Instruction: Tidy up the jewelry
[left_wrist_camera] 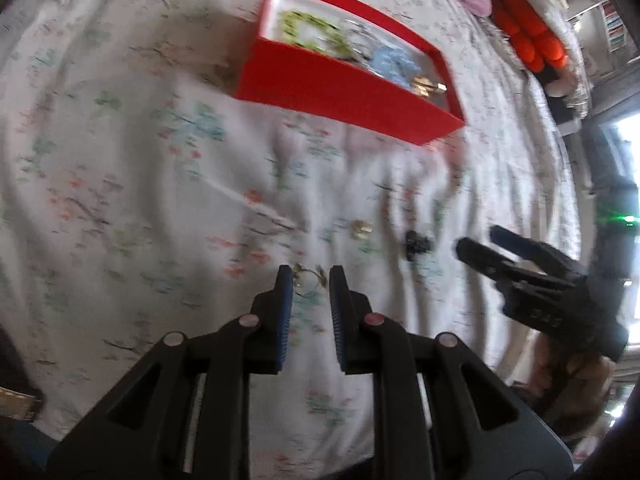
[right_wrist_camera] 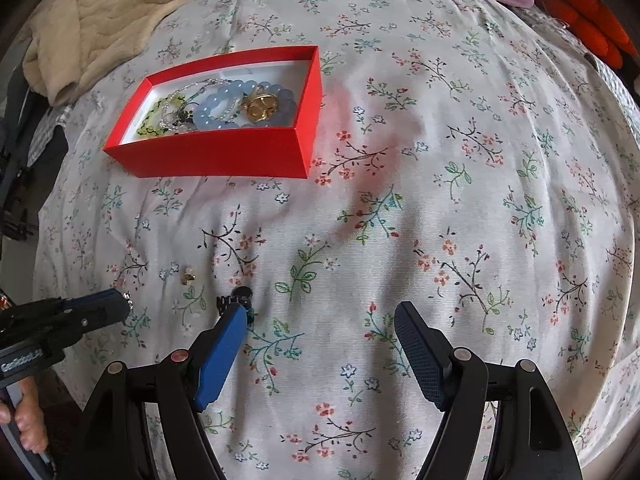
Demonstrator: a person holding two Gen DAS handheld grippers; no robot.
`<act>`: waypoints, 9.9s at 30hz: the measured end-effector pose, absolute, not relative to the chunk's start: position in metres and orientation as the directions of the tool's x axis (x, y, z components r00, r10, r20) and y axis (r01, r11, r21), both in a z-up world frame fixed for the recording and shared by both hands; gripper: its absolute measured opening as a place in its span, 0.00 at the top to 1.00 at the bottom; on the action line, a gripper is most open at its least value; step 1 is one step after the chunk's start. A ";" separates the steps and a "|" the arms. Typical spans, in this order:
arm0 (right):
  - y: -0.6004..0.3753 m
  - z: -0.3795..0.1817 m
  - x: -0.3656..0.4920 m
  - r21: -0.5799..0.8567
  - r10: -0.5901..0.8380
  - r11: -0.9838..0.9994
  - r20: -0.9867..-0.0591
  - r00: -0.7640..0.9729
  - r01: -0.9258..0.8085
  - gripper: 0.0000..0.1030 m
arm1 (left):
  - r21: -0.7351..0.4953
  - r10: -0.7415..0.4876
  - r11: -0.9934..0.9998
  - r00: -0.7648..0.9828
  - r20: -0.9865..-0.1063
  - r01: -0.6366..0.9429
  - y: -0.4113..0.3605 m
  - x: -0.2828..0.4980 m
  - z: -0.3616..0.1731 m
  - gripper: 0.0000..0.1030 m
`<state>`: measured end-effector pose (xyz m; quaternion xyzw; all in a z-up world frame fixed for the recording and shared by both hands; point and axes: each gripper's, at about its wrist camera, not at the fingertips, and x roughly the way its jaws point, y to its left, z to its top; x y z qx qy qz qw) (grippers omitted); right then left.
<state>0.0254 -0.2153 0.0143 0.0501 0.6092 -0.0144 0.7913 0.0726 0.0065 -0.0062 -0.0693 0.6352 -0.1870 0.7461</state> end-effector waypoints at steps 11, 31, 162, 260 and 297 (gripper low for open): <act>-0.209 0.013 0.029 0.062 0.042 0.996 -0.966 0.254 0.070 0.25 | -0.352 -0.373 0.920 0.108 -0.922 0.175 0.021 0.075 -0.010 0.80; -0.206 0.009 0.030 0.067 0.049 0.996 -0.968 0.248 0.066 0.25 | -0.260 -0.312 0.901 0.102 -0.944 0.348 -0.048 0.068 -0.018 0.80; -0.216 0.066 0.059 0.227 0.141 0.964 -0.878 0.458 0.138 0.26 | -0.244 -0.288 0.957 0.434 -0.854 0.154 -0.007 0.102 0.051 0.21; -0.104 -0.043 0.080 0.093 0.098 0.995 -0.976 0.194 -0.032 0.85 | -0.121 -0.164 0.971 0.207 -0.964 0.207 0.017 0.073 -0.014 0.89; -0.135 0.014 0.058 0.228 0.230 0.973 -0.935 0.272 -0.038 0.83 | -0.216 -0.259 0.960 0.276 -0.926 0.178 0.010 0.088 0.020 0.89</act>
